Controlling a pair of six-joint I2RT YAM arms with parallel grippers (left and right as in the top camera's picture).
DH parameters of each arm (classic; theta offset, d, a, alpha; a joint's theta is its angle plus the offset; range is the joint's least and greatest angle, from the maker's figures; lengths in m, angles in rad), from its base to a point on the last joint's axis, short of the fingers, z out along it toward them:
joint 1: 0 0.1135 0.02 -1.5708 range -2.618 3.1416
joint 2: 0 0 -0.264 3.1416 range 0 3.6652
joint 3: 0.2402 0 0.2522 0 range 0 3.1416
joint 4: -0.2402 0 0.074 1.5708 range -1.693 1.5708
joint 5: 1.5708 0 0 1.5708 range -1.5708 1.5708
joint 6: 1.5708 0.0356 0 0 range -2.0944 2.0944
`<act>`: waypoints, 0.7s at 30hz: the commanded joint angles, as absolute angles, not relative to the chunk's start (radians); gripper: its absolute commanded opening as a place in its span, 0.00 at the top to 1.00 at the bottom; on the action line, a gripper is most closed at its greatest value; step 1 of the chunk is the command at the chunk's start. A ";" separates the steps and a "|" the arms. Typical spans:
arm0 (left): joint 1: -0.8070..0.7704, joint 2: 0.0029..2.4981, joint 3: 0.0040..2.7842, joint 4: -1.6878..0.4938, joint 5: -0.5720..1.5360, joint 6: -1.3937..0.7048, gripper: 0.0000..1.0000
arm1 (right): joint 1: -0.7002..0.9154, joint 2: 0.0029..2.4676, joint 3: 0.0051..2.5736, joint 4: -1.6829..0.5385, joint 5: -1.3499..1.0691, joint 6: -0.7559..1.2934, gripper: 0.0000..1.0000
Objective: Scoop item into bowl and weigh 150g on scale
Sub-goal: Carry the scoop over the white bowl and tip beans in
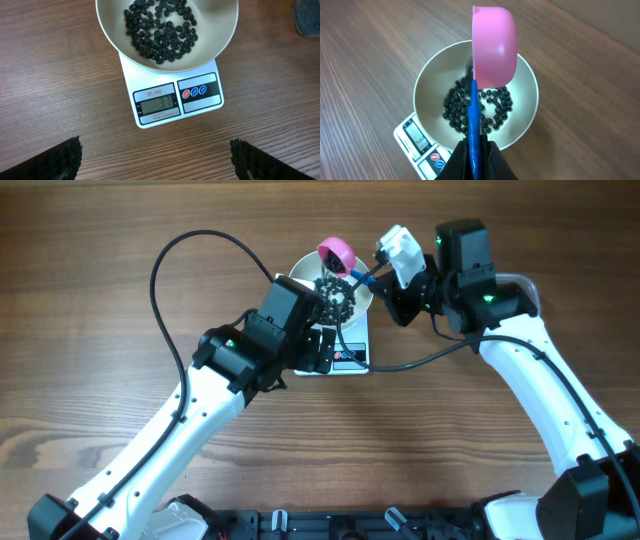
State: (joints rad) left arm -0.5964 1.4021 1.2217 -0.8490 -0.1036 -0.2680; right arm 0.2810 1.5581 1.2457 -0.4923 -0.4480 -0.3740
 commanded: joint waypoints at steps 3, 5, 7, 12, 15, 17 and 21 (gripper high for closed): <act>-0.600 1.388 1.214 -0.849 -0.095 -0.277 0.00 | 0.288 1.537 1.253 -0.490 -0.390 -0.499 0.96; -0.600 1.388 1.214 -0.849 -0.095 -0.277 0.00 | 0.302 1.537 1.253 -0.491 -0.355 -0.531 0.96; -0.600 1.388 1.214 -0.849 -0.095 -0.277 0.00 | 0.321 1.537 1.253 -0.489 -0.324 -0.559 0.96; -0.600 1.388 1.214 -0.849 -0.095 -0.277 0.00 | 0.364 1.537 1.253 -0.479 -0.206 -0.577 0.96; -0.600 1.388 1.214 -0.849 -0.095 -0.277 0.00 | 0.364 1.537 1.253 -0.480 -0.207 -0.570 0.96; -0.600 1.388 1.214 -0.849 -0.095 -0.277 0.00 | 0.364 1.537 1.253 -0.480 -0.208 -0.546 0.96; -0.600 1.388 1.214 -0.849 -0.095 -0.277 0.00 | 0.364 1.537 1.253 -0.483 -0.211 -0.545 0.96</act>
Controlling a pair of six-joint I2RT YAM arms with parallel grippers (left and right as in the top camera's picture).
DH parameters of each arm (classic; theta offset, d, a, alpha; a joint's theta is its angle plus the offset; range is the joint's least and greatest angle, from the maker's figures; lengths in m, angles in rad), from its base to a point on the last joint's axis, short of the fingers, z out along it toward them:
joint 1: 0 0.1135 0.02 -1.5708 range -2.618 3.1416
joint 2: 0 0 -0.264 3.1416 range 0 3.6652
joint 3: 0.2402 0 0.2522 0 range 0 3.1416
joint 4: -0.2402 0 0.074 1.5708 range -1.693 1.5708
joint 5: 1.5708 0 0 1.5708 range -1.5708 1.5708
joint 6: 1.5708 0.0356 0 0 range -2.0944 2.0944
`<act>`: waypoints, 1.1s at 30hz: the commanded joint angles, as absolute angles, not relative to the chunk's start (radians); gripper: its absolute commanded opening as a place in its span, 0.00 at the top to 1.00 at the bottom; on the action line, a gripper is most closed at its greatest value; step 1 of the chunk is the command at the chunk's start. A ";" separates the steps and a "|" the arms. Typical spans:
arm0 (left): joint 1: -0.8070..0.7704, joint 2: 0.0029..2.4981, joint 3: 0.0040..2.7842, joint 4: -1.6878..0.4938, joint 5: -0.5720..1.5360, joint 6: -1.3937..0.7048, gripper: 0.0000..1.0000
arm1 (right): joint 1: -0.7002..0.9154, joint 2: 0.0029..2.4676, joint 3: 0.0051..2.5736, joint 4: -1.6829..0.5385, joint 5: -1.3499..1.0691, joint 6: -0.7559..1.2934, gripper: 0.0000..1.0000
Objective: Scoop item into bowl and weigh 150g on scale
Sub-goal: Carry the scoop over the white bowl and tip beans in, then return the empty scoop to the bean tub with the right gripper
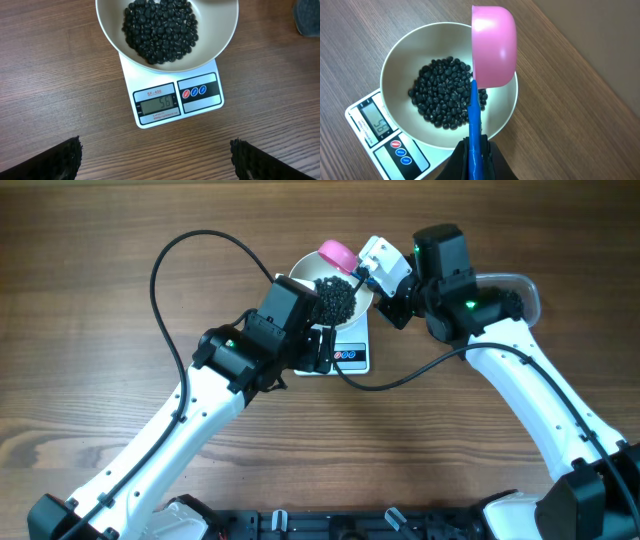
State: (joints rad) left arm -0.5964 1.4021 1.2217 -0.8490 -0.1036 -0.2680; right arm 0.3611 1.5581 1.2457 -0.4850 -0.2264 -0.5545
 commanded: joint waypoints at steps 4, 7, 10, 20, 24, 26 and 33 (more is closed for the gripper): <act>-0.600 1.388 1.214 -0.849 -0.095 -0.277 0.00 | 0.362 1.537 1.253 -0.480 -0.229 -0.292 0.96; -0.600 1.388 1.214 -0.849 -0.095 -0.277 0.00 | 0.353 1.537 1.253 -0.481 -0.358 -0.116 0.96; -0.600 1.388 1.214 -0.849 -0.095 -0.277 0.00 | 0.319 1.516 1.253 -0.478 -0.516 -0.093 0.96; -0.600 1.388 1.214 -0.849 -0.095 -0.277 0.00 | -0.113 1.394 1.253 -0.601 -0.450 -0.038 0.96; -0.600 1.388 1.214 -0.849 -0.095 -0.277 0.00 | -0.211 1.402 1.253 -0.702 -0.205 -0.209 0.96; -0.600 1.388 1.214 -0.849 -0.095 -0.277 0.00 | -0.213 1.403 1.253 -0.725 -0.096 -0.215 0.96; -0.600 1.388 1.214 -0.849 -0.095 -0.277 0.00 | -0.212 1.404 1.253 -0.810 0.105 -0.244 0.96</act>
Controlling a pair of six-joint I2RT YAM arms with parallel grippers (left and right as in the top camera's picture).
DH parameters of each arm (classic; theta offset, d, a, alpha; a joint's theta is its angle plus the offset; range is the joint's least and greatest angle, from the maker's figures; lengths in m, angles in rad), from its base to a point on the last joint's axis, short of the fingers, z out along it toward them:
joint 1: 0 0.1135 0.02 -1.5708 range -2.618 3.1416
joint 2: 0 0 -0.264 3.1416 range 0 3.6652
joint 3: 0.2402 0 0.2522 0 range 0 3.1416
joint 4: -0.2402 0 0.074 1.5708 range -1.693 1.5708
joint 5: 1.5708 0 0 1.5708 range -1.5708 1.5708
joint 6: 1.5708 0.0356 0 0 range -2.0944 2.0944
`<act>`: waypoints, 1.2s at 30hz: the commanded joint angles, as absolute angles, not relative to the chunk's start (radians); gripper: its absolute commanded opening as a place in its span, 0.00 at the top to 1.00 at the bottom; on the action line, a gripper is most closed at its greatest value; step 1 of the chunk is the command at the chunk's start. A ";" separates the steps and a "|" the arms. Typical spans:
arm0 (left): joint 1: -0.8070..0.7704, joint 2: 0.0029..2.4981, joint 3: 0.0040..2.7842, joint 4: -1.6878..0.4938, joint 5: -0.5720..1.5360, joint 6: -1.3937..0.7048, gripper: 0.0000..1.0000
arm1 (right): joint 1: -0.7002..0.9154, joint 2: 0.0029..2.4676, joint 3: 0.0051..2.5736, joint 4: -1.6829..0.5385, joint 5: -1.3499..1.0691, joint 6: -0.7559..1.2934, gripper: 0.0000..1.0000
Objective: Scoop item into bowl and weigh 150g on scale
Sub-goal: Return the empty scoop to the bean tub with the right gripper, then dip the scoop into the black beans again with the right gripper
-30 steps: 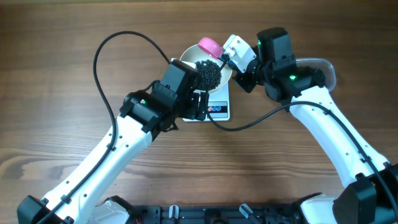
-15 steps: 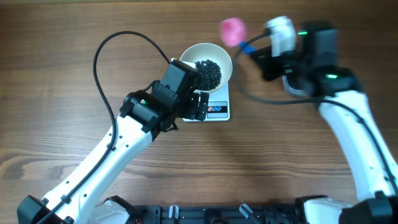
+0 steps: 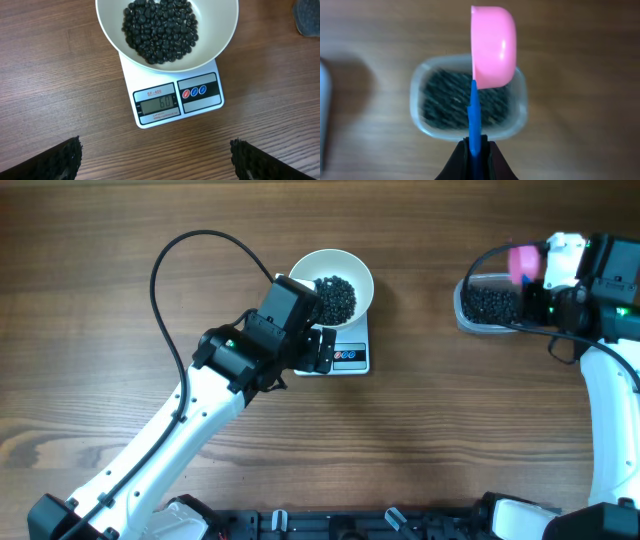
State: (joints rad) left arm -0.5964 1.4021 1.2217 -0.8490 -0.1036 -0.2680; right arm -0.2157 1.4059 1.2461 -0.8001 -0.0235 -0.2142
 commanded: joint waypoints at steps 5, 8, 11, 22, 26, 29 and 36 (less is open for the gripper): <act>-0.600 1.388 1.214 -0.849 -0.095 -0.277 0.00 | -0.212 1.430 1.251 -0.862 0.105 -0.243 0.96; -0.600 1.388 1.214 -0.849 -0.095 -0.277 0.00 | -0.211 1.467 1.251 -0.858 0.105 -0.242 0.96; -0.600 1.388 1.214 -0.849 -0.095 -0.277 0.00 | -0.211 1.518 1.251 -0.859 0.105 -0.235 0.96; -0.600 1.388 1.214 -0.849 -0.095 -0.277 0.00 | -0.211 1.556 1.251 -0.896 0.060 -0.200 0.96; -0.600 1.388 1.214 -0.849 -0.095 -0.277 0.00 | -0.211 1.570 1.251 -0.897 0.021 -0.199 0.96; -0.600 1.388 1.214 -0.849 -0.095 -0.277 0.00 | -0.211 1.598 1.250 -0.908 0.021 -0.183 0.96; -0.600 1.388 1.214 -0.849 -0.095 -0.277 0.00 | -0.210 1.634 1.250 -0.922 -0.077 -0.172 0.96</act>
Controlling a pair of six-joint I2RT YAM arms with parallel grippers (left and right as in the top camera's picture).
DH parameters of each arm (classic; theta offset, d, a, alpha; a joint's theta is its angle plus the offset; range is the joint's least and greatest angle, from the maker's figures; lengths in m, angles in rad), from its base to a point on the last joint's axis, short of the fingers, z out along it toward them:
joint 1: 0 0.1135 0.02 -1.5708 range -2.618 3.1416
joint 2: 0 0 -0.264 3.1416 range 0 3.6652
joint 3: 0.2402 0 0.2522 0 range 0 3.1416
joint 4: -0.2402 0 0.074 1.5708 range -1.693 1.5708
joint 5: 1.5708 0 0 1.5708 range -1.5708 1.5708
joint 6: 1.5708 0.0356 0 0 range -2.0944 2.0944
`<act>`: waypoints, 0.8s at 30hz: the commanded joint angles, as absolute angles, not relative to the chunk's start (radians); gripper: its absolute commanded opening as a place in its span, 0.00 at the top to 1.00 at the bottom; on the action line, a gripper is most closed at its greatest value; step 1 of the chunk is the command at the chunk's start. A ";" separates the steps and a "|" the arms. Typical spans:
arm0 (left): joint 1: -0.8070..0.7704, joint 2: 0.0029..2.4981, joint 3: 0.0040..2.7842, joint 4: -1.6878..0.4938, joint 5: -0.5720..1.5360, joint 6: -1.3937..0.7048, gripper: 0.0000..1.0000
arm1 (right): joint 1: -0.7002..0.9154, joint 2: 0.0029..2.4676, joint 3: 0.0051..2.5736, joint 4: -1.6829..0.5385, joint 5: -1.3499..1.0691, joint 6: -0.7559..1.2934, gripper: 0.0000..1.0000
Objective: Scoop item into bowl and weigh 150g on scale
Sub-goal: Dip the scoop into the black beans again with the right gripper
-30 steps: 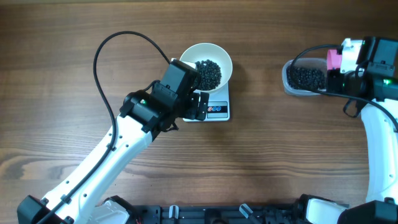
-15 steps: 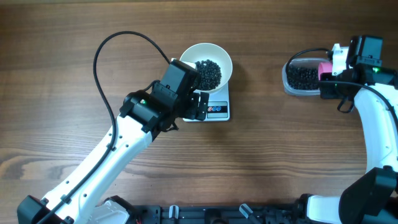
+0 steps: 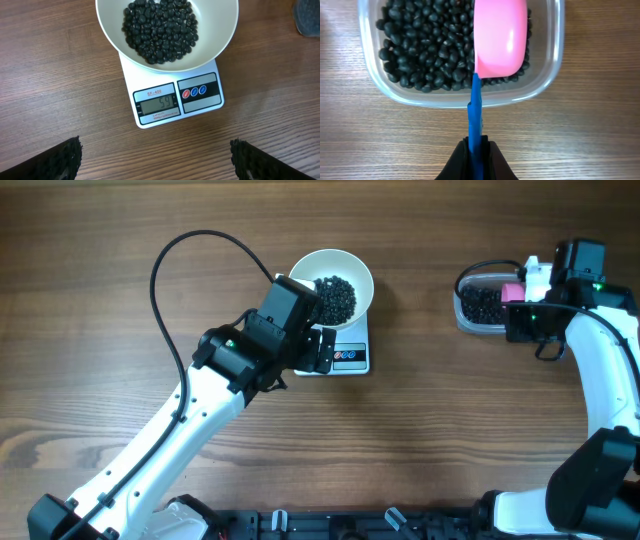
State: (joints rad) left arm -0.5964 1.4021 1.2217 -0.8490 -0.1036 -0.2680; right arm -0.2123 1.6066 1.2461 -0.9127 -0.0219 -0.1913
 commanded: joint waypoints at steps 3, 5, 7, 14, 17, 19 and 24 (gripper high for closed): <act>-0.600 1.388 1.214 -0.849 -0.095 -0.277 0.00 | -0.210 1.634 1.250 -0.921 -0.138 -0.183 0.96; -0.600 1.388 1.214 -0.849 -0.095 -0.277 0.00 | -0.210 1.634 1.250 -0.918 -0.159 -0.184 0.96; -0.600 1.388 1.214 -0.849 -0.095 -0.277 0.00 | -0.210 1.634 1.250 -0.917 -0.159 -0.184 0.96; -0.600 1.388 1.214 -0.849 -0.095 -0.277 0.00 | -0.210 1.634 1.250 -0.920 -0.256 -0.214 0.96; -0.600 1.388 1.214 -0.849 -0.095 -0.277 0.00 | -0.210 1.634 1.250 -0.925 -0.310 -0.236 0.96; -0.600 1.388 1.214 -0.849 -0.095 -0.277 0.00 | -0.210 1.634 1.250 -0.928 -0.310 -0.236 0.96; -0.600 1.388 1.214 -0.849 -0.095 -0.277 0.00 | -0.210 1.634 1.250 -0.929 -0.358 -0.236 0.96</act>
